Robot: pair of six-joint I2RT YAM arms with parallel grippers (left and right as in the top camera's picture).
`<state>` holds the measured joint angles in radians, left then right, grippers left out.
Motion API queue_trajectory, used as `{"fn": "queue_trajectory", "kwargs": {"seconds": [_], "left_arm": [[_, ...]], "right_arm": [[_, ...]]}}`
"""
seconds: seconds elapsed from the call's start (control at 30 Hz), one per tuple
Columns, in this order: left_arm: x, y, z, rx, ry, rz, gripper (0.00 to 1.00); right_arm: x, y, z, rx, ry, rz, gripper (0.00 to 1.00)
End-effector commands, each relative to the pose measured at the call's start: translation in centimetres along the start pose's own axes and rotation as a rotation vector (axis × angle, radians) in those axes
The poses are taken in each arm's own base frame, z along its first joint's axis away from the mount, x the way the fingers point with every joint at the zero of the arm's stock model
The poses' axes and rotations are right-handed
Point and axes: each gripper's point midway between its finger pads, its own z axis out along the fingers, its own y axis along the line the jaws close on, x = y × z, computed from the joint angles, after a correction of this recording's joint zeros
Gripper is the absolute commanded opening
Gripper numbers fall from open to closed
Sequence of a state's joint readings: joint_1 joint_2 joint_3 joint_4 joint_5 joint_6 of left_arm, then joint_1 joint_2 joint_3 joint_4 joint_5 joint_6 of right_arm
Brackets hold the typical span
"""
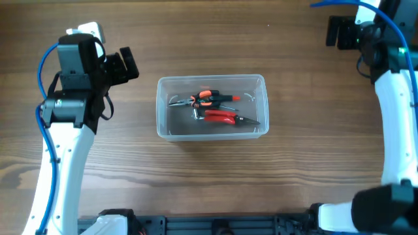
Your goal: Pack container
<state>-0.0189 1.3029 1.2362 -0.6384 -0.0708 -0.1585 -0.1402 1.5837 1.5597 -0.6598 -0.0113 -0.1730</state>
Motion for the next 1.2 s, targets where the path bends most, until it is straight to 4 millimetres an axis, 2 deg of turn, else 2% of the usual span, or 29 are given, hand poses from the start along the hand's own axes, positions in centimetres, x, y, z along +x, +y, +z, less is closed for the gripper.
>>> {"fn": "queue_trajectory", "kwargs": {"seconds": [0.0, 0.07, 0.13, 0.23, 0.27, 0.33, 0.37, 0.43, 0.5, 0.6, 0.7, 0.8, 0.97, 1.17], "left_arm": [[-1.2, 0.5, -4.1, -0.019, -0.095, -0.009, 1.00], [-1.0, 0.8, -6.2, -0.017, -0.133, -0.019, 1.00], [0.3, 1.7, -8.0, -0.040, -0.140, -0.022, 1.00], [2.5, 3.2, -10.0, -0.081, -0.170, -0.018, 1.00], [3.5, 3.5, -10.3, -0.081, -0.170, -0.016, 1.00], [6.7, 4.2, -10.5, -0.087, -0.129, -0.010, 1.00], [8.2, 4.4, -10.6, -0.087, -0.107, -0.007, 1.00], [10.0, 4.6, -10.4, -0.075, -0.094, -0.002, 1.00], [11.7, 4.9, -10.1, -0.079, -0.077, 0.000, 1.00], [13.8, 4.8, -9.0, -0.066, -0.025, 0.133, 1.00], [15.3, 3.9, -7.9, -0.018, 0.016, 0.219, 1.00], [15.5, 3.6, -7.7, -0.005, 0.028, 0.228, 1.00], [16.7, 1.2, -7.9, 0.148, 0.059, 0.408, 1.00], [16.6, 1.2, -7.9, 0.149, 0.055, 0.407, 1.00]], "right_arm": [[-0.4, 0.9, -6.1, -0.035, -0.090, 0.017, 1.00], [1.2, 1.6, -7.7, -0.052, -0.101, 0.033, 1.00], [3.1, 2.3, -9.0, -0.072, -0.113, 0.069, 1.00], [7.0, 4.3, -10.3, -0.101, -0.110, 0.045, 1.00], [8.4, 4.7, -10.6, -0.092, -0.102, 0.046, 1.00], [12.0, 5.1, -11.0, -0.055, -0.075, 0.090, 1.00], [13.3, 5.7, -11.1, -0.067, -0.077, 0.092, 1.00], [15.4, 6.3, -11.3, -0.071, -0.077, 0.093, 1.00], [17.9, 5.2, -11.4, 0.005, -0.056, 0.143, 1.00], [18.6, 3.4, -12.0, 0.107, -0.076, 0.195, 1.00], [19.2, 3.1, -12.0, 0.124, -0.055, 0.192, 1.00], [19.3, 3.3, -12.0, 0.118, -0.050, 0.191, 1.00], [19.3, 3.3, -12.0, 0.118, -0.050, 0.190, 1.00], [19.3, 3.3, -12.0, 0.118, -0.049, 0.190, 1.00]]}}
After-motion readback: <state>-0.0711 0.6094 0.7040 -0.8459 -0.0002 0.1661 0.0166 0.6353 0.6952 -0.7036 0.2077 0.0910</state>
